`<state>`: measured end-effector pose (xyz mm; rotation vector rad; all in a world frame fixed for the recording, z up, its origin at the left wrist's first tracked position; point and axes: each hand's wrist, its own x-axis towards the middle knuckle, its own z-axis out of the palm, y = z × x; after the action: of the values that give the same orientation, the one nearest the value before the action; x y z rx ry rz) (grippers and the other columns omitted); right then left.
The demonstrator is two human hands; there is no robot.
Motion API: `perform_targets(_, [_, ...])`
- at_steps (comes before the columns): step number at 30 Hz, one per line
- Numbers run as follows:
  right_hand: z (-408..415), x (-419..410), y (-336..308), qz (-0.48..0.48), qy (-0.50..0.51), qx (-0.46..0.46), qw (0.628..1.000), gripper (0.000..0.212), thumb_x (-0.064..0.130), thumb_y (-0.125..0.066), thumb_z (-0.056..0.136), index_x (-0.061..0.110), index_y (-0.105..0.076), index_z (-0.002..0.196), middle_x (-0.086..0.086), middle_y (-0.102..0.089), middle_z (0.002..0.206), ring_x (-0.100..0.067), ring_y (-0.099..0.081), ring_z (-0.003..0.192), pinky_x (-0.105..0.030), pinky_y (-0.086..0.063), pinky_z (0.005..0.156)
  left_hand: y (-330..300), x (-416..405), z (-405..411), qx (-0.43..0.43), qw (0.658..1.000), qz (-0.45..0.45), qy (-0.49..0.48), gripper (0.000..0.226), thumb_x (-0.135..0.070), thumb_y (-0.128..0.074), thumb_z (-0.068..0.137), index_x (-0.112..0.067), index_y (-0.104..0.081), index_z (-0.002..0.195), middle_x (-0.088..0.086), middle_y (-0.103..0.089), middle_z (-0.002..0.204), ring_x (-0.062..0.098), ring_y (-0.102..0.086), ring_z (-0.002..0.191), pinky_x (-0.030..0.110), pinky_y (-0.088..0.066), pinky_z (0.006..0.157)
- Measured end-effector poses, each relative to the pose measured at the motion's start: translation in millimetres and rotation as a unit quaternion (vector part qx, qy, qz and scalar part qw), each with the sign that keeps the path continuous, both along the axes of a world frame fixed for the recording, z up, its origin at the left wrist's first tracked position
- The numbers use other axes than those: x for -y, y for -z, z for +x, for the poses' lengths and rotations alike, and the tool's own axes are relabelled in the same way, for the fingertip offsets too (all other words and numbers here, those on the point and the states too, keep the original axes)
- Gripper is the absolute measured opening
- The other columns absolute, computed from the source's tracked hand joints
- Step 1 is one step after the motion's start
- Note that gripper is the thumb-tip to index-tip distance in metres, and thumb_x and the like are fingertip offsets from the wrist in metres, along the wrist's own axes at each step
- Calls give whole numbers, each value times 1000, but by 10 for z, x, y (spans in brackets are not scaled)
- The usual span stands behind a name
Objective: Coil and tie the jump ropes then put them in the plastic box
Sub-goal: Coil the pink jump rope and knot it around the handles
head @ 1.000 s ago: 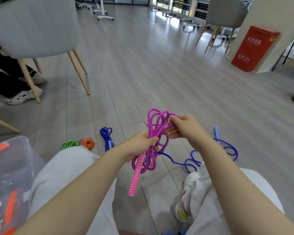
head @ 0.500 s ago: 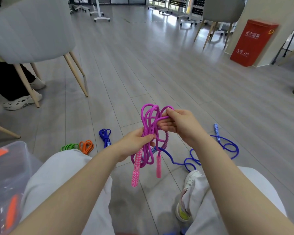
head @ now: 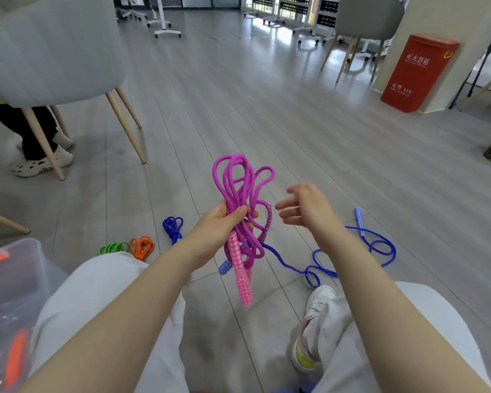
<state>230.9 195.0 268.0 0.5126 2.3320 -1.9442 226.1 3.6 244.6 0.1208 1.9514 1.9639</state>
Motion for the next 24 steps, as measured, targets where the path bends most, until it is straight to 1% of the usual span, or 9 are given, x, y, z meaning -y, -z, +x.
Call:
perform_targets(2, [43,-38,166,225,-112,52,966,24,19,-47,95,17,-54,117,-2,-65,101,-23,-60,94,-37,-49,85,-11,35,-39,-12,999,26,-30,16,-22,-47,101,-19,-61,107,2,-73,99,16,-67,83,37,-55,80])
perform_targets(3, [72,-34,242,274,-182,94,940,28,18,-51,92,20,-54,120,-1,-63,108,-22,-59,99,-36,-49,89,-16,54,-54,-14,998,34,-43,17,-22,-46,101,-19,-62,106,1,-73,97,15,-67,82,36,-55,79])
perform_targets(5, [138,25,345,289,-282,149,903,32,23,-57,90,22,-54,122,0,-63,115,-20,-60,104,-36,-49,94,-31,89,-73,-15,997,48,-64,18,-23,-46,102,-20,-63,106,1,-74,97,15,-68,82,35,-56,78])
perform_targets(7, [184,108,367,296,-317,136,891,25,32,-58,92,21,-58,115,3,-67,107,-19,-63,100,-34,-49,90,-45,112,-81,-16,996,51,-78,17,-24,-46,102,-21,-63,105,1,-74,97,16,-68,83,35,-56,77])
perform_targets(11, [155,136,297,286,-283,76,912,26,42,-55,94,20,-67,90,4,-67,78,-12,-62,74,-31,-49,74,-62,151,-81,-35,994,23,-97,16,-25,-46,102,-24,-61,106,-3,-73,94,14,-68,86,31,-56,74])
perform_targets(14, [167,110,168,258,-253,22,932,32,46,-55,94,23,-70,78,4,-59,65,-7,-56,60,-28,-47,66,-46,155,-81,-62,994,-31,-86,14,-26,-47,101,-27,-60,106,-3,-72,101,14,-68,89,36,-57,83])
perform_targets(18, [217,57,34,191,-229,-5,955,33,43,-54,95,21,-70,76,0,-60,70,-10,-55,67,-32,-49,73,-25,135,-81,-73,992,-69,-81,12,-27,-48,101,-28,-59,106,-5,-72,100,13,-69,87,38,-56,85])
perform_targets(20, [223,32,-5,143,-194,-32,970,33,37,-54,96,17,-67,72,0,-60,69,-12,-55,67,-41,-51,81,-29,122,-76,-75,991,-72,-80,12,-26,-47,101,-27,-58,106,-5,-72,99,10,-69,84,36,-57,84])
perform_targets(24, [187,1,-59,-30,-74,-97,992,37,22,-54,90,20,-50,54,4,-44,55,-13,-46,56,-44,-51,84,-15,110,-71,-77,989,-102,-73,12,-27,-46,102,-29,-57,104,-6,-70,97,11,-68,85,30,-55,79])
